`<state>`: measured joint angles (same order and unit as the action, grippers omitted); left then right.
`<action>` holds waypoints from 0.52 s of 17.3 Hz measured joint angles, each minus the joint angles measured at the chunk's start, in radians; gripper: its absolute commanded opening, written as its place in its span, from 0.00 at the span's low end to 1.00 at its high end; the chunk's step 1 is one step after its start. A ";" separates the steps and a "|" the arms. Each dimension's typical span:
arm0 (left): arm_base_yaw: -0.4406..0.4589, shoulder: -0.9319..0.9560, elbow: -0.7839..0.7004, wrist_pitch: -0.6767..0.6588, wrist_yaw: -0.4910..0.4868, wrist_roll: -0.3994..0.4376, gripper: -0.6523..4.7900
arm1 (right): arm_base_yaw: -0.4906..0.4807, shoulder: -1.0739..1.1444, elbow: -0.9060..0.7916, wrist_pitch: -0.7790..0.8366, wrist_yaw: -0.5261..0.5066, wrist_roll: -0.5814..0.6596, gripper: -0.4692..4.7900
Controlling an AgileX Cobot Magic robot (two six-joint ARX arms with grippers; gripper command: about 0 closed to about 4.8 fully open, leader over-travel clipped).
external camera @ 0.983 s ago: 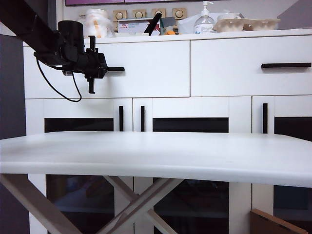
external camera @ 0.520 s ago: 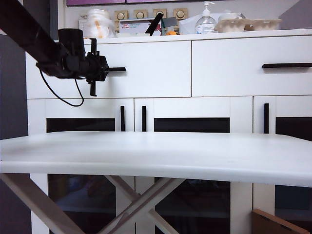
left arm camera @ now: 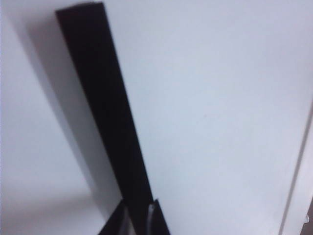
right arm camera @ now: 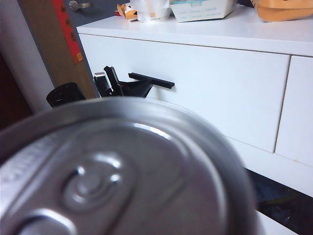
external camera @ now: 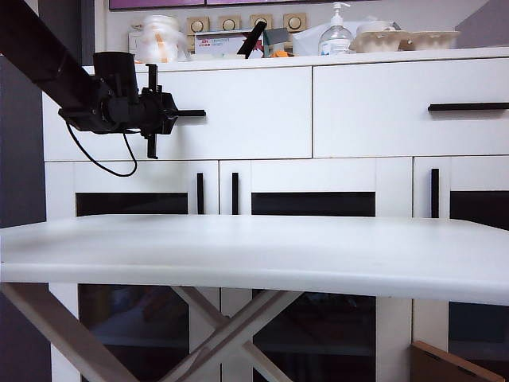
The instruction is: Pick up a can of beer from the white table, open the left drawer, place the beer inside the drawer, and finally close the drawer.
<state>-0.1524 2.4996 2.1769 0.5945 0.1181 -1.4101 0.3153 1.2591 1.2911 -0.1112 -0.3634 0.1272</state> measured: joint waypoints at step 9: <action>-0.004 0.013 -0.006 0.226 0.122 0.013 1.00 | 0.000 0.000 0.000 0.000 0.002 0.000 0.08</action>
<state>-0.1566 2.5122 2.1712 0.8204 0.2401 -1.3972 0.3153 1.2591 1.2911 -0.1112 -0.3611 0.1272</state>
